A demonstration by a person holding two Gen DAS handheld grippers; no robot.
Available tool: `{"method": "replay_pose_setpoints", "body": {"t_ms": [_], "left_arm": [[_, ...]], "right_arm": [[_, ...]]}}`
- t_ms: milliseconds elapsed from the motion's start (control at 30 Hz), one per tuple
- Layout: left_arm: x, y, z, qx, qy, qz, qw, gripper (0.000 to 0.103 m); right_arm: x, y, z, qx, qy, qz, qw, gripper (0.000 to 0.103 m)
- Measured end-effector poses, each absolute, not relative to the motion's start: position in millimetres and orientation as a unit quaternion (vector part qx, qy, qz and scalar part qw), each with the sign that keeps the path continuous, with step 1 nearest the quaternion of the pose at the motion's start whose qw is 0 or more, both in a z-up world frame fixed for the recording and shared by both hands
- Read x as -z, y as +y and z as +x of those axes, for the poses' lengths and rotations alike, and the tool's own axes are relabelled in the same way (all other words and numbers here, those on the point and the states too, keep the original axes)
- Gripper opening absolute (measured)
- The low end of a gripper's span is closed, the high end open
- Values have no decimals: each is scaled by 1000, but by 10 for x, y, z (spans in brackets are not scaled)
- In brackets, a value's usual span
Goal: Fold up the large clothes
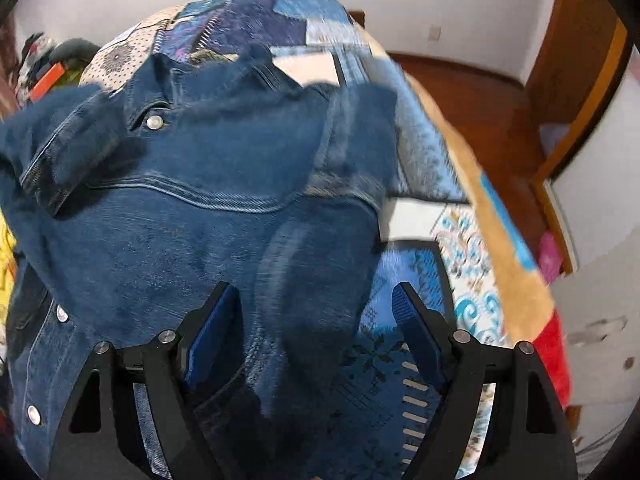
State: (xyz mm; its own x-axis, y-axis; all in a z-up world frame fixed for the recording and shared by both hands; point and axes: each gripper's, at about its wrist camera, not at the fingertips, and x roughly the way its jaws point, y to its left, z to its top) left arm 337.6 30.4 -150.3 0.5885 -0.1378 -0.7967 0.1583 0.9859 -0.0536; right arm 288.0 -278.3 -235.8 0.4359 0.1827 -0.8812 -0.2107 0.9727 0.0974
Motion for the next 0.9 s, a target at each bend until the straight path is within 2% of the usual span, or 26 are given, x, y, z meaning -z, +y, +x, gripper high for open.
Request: {"method": "replay_pose_setpoints", "body": {"t_ms": [200, 267, 333, 400, 500, 600, 800, 900], "left_arm": [[2008, 542, 3132, 74, 500, -6, 863, 13], [2070, 525, 3077, 67, 501, 6, 863, 19], [2046, 488, 3058, 52, 495, 29, 867, 30], [2009, 450, 3093, 43, 493, 47, 868, 51], [1907, 345, 3134, 47, 473, 73, 877, 64], [1879, 161, 3199, 53, 461, 110, 879, 68], [2132, -234, 3398, 59, 462, 197, 862, 69], [2182, -367, 3453, 49, 437, 229, 868, 69]], "right_arm": [[2403, -2707, 2796, -115, 508, -50, 852, 83], [2424, -2660, 2751, -112, 506, -73, 852, 87], [2419, -2659, 2753, -111, 504, -81, 853, 88], [2388, -2668, 2747, -107, 509, -77, 851, 88], [2327, -2680, 2757, -96, 515, -75, 848, 88], [2167, -2652, 2709, -86, 492, -86, 862, 88], [1800, -2634, 2548, -98, 451, -78, 884, 88], [1701, -2602, 2508, -109, 444, -63, 887, 88]]}}
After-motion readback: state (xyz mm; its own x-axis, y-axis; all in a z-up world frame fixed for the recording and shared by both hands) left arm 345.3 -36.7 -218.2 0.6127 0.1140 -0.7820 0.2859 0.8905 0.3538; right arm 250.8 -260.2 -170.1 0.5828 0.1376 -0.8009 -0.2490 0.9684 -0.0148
